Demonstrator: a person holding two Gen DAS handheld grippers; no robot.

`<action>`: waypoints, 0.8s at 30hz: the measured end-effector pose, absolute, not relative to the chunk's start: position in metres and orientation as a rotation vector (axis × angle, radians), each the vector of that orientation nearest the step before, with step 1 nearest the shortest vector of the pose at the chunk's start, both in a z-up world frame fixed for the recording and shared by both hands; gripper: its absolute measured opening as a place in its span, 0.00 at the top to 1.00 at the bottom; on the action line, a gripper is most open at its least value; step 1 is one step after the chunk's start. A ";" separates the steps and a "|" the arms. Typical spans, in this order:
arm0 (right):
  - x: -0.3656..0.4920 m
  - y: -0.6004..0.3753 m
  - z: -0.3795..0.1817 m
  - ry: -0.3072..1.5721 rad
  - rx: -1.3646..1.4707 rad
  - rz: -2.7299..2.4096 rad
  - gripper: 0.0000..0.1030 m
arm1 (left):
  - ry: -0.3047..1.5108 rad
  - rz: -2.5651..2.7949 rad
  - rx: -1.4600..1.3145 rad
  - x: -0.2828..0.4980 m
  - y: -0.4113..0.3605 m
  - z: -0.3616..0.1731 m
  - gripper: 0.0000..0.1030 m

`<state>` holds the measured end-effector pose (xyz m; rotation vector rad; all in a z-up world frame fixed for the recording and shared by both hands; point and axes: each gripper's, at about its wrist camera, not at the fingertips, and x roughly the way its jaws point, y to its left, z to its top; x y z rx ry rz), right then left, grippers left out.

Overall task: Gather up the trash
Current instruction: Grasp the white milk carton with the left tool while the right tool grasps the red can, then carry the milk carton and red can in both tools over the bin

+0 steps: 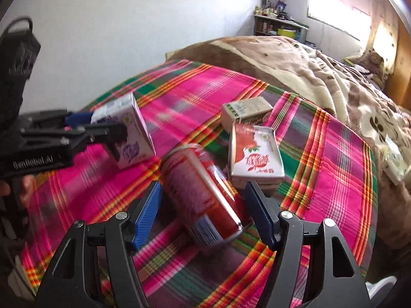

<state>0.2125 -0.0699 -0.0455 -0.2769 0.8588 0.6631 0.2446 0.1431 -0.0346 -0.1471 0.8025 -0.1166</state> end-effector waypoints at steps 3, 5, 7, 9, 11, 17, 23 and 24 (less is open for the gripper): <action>0.208 -0.070 -0.047 0.890 -0.263 0.698 0.34 | 0.804 -0.115 -0.154 0.243 0.145 -0.035 0.54; 0.207 -0.067 -0.048 0.891 -0.267 0.686 0.34 | 0.802 -0.115 -0.156 0.242 0.145 -0.035 0.54; 0.211 -0.062 -0.051 0.903 -0.277 0.654 0.34 | 0.802 -0.111 -0.160 0.241 0.146 -0.035 0.54; 0.215 -0.058 -0.054 0.925 -0.260 0.630 0.34 | 0.800 -0.110 -0.159 0.241 0.146 -0.035 0.54; 0.218 -0.056 -0.057 0.943 -0.245 0.614 0.34 | 0.801 -0.107 -0.161 0.241 0.146 -0.036 0.54; 0.217 -0.059 -0.056 0.936 -0.194 0.586 0.40 | 0.802 -0.105 -0.151 0.241 0.145 -0.038 0.54; 0.213 -0.068 -0.056 0.933 -0.139 0.558 0.45 | 0.791 -0.096 -0.139 0.233 0.142 -0.037 0.55; 0.212 -0.068 -0.056 0.932 -0.135 0.555 0.45 | 0.790 -0.097 -0.140 0.231 0.141 -0.036 0.55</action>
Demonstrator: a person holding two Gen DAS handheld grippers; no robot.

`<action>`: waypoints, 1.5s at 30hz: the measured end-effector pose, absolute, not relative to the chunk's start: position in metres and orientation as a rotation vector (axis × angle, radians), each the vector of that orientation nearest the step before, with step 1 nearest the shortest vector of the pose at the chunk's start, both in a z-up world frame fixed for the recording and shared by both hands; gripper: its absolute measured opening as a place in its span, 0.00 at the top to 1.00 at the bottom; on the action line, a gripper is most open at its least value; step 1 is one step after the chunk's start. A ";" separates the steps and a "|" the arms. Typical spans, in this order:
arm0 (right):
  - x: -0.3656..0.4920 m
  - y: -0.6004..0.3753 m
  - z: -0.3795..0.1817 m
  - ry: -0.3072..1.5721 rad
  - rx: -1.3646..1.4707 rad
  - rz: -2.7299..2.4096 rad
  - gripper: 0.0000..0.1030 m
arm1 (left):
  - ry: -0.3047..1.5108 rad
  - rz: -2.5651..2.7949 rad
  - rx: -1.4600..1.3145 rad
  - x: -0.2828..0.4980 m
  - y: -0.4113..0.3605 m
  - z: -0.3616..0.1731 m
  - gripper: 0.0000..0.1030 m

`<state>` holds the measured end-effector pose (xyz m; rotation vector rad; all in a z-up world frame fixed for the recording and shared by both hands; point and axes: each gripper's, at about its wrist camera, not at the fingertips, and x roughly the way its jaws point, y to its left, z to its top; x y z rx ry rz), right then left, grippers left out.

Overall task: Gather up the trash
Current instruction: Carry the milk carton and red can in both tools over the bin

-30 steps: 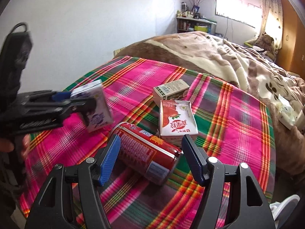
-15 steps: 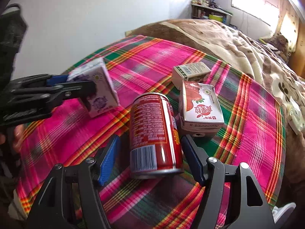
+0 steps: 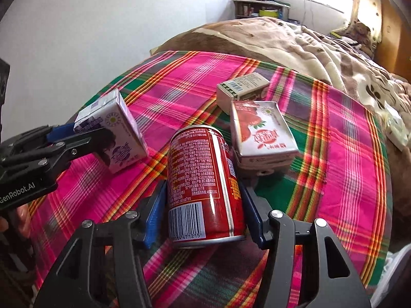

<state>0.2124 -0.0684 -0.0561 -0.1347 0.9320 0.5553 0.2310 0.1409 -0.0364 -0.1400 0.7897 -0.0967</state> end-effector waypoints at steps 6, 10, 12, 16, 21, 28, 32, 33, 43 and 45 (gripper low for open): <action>0.202 -0.079 -0.049 0.900 -0.088 0.546 0.45 | 0.773 -0.104 -0.134 0.215 0.132 -0.031 0.56; 0.193 -0.089 -0.043 0.868 -0.059 0.532 0.45 | 0.761 -0.110 -0.133 0.204 0.126 -0.026 0.56; 0.191 -0.095 -0.041 0.859 -0.044 0.529 0.45 | 0.751 -0.115 -0.130 0.199 0.122 -0.022 0.56; 0.183 -0.110 -0.035 0.839 0.003 0.514 0.45 | 0.729 -0.131 -0.121 0.187 0.112 -0.012 0.56; 0.173 -0.129 -0.026 0.803 0.038 0.490 0.45 | 0.706 -0.163 -0.103 0.174 0.094 -0.001 0.56; 0.159 -0.161 -0.018 0.760 0.048 0.419 0.45 | 0.681 -0.212 -0.095 0.157 0.064 0.009 0.56; 0.151 -0.179 -0.018 0.741 0.055 0.384 0.45 | 0.661 -0.225 -0.068 0.149 0.045 0.015 0.56; 0.150 -0.184 -0.018 0.739 0.065 0.380 0.45 | 0.657 -0.237 -0.068 0.148 0.040 0.017 0.56; 0.130 -0.237 -0.012 0.698 0.109 0.277 0.45 | 0.633 -0.333 -0.030 0.139 -0.015 0.030 0.56; 0.123 -0.249 -0.010 0.693 0.118 0.252 0.45 | 0.629 -0.353 -0.024 0.138 -0.026 0.031 0.56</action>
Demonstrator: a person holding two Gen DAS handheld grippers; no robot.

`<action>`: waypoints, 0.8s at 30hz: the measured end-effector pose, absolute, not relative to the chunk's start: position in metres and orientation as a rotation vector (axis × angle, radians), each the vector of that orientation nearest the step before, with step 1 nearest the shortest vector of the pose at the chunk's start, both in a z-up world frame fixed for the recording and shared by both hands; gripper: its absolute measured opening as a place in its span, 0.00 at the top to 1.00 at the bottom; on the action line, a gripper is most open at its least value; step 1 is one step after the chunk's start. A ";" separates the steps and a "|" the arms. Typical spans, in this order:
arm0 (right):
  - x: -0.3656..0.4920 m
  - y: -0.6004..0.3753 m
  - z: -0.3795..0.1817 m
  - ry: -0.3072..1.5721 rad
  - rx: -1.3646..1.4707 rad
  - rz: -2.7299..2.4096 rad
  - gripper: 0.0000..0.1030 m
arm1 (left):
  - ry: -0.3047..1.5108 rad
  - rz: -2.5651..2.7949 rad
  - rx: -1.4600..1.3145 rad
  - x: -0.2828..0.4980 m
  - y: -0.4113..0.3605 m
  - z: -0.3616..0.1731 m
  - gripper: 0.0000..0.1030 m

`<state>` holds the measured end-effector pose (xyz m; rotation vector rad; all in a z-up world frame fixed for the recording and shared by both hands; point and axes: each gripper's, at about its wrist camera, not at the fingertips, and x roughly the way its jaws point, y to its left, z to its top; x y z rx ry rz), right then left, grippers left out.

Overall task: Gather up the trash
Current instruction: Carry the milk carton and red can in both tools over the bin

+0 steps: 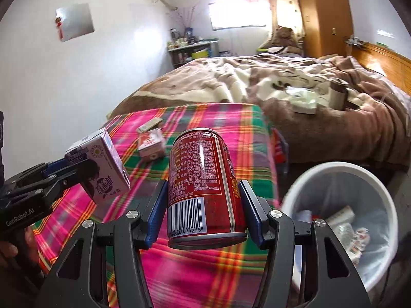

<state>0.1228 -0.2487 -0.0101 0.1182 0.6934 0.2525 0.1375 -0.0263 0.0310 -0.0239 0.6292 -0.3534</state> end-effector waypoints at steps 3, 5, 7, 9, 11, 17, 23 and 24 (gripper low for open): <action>0.117 -0.269 -0.008 0.680 0.132 0.199 0.45 | 0.620 -0.390 -0.009 0.136 -0.049 0.034 0.56; 0.114 -0.279 -0.007 0.672 0.134 0.167 0.45 | 0.615 -0.419 -0.007 0.136 -0.062 0.036 0.56; 0.110 -0.291 -0.006 0.671 0.146 0.143 0.45 | 0.609 -0.442 -0.004 0.135 -0.074 0.038 0.56; 0.107 -0.301 -0.005 0.665 0.151 0.111 0.45 | 0.607 -0.468 0.002 0.134 -0.088 0.039 0.56; 0.104 -0.313 -0.006 0.665 0.163 0.081 0.45 | 0.607 -0.487 0.012 0.134 -0.100 0.039 0.56; 0.100 -0.338 -0.010 0.672 0.191 -0.002 0.45 | 0.609 -0.557 0.025 0.135 -0.135 0.039 0.56; 0.097 -0.365 -0.021 0.702 0.211 -0.090 0.45 | 0.640 -0.628 0.031 0.141 -0.170 0.033 0.56; 0.098 -0.368 -0.024 0.710 0.209 -0.103 0.45 | 0.640 -0.636 0.038 0.141 -0.175 0.032 0.56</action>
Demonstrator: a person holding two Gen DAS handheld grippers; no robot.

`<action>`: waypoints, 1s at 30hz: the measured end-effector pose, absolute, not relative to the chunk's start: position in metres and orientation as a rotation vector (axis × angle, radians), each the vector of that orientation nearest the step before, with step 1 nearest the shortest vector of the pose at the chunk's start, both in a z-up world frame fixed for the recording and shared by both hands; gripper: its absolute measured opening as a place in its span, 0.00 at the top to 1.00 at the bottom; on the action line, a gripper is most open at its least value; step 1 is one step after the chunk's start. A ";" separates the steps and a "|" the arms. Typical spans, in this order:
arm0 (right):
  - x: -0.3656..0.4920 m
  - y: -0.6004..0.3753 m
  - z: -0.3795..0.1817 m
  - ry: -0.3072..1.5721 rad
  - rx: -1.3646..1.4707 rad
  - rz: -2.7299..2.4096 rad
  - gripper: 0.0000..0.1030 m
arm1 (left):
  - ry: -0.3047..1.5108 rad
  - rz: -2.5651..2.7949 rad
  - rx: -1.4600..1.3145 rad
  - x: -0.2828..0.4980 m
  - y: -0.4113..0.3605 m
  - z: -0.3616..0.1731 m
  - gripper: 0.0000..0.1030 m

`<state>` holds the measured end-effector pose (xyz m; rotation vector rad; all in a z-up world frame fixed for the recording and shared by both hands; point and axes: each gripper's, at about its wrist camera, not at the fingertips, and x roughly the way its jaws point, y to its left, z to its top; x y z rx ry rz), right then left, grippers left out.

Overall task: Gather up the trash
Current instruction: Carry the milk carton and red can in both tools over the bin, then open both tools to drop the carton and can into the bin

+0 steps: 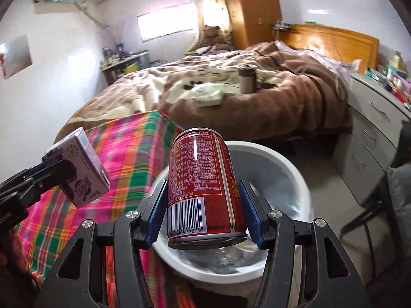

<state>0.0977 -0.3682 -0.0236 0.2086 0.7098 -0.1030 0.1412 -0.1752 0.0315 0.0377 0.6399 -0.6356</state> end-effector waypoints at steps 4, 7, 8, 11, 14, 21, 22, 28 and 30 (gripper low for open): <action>0.101 -0.380 -0.034 0.744 0.214 -0.137 0.45 | 0.652 -0.667 0.063 0.141 -0.197 0.025 0.56; 0.102 -0.388 -0.038 0.757 0.222 -0.155 0.45 | 0.663 -0.686 0.064 0.142 -0.209 0.021 0.56; 0.102 -0.391 -0.039 0.760 0.227 -0.158 0.45 | 0.665 -0.689 0.068 0.143 -0.213 0.020 0.56; 0.099 -0.399 -0.040 0.765 0.233 -0.169 0.45 | 0.676 -0.700 0.086 0.145 -0.225 0.015 0.56; 0.100 -0.406 -0.042 0.771 0.243 -0.177 0.45 | 0.691 -0.711 0.091 0.149 -0.235 0.011 0.56; 0.104 -0.412 -0.047 0.797 0.231 -0.188 0.45 | 0.708 -0.721 0.115 0.152 -0.251 0.004 0.55; 0.104 -0.413 -0.047 0.799 0.229 -0.188 0.45 | 0.709 -0.720 0.117 0.153 -0.252 0.004 0.53; 0.103 -0.414 -0.044 0.785 0.218 -0.195 0.37 | 0.720 -0.725 0.087 0.156 -0.251 0.003 0.42; 0.103 -0.414 -0.044 0.784 0.220 -0.196 0.36 | 0.716 -0.719 0.086 0.155 -0.249 0.004 0.41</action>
